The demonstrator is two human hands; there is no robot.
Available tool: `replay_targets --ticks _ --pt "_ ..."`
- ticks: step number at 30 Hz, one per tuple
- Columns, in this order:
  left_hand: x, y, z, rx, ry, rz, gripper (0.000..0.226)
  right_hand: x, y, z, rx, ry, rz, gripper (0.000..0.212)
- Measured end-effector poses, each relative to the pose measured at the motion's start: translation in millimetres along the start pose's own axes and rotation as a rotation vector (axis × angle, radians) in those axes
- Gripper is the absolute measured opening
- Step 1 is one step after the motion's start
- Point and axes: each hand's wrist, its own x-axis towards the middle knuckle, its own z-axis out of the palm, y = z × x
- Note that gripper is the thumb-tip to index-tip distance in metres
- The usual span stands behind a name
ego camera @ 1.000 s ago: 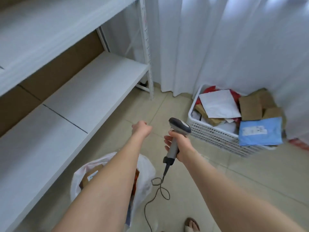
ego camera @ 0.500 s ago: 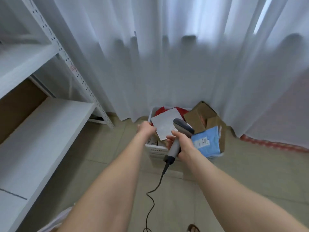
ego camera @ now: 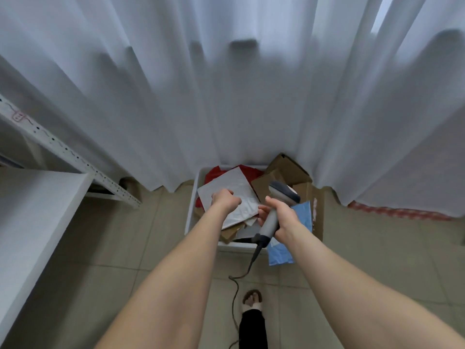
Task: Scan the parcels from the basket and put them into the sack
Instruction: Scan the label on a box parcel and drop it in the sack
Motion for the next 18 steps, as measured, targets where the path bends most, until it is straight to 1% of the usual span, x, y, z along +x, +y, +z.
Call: replay_targets --ticks 3,6,13,18 --pt "54 15 4 -0.054 -0.029 0.009 0.052 49 -18 11 0.024 0.056 -0.023 0.014" --pt "99 22 18 -0.09 -0.058 0.001 0.058 97 -31 10 0.043 0.112 -0.012 0.017" --pt "194 51 88 -0.07 -0.151 0.006 0.092 206 -58 -12 0.037 0.203 -0.03 0.051" --pt "266 66 144 -0.084 -0.091 -0.067 0.114 288 -71 -30 0.02 0.208 -0.033 0.063"
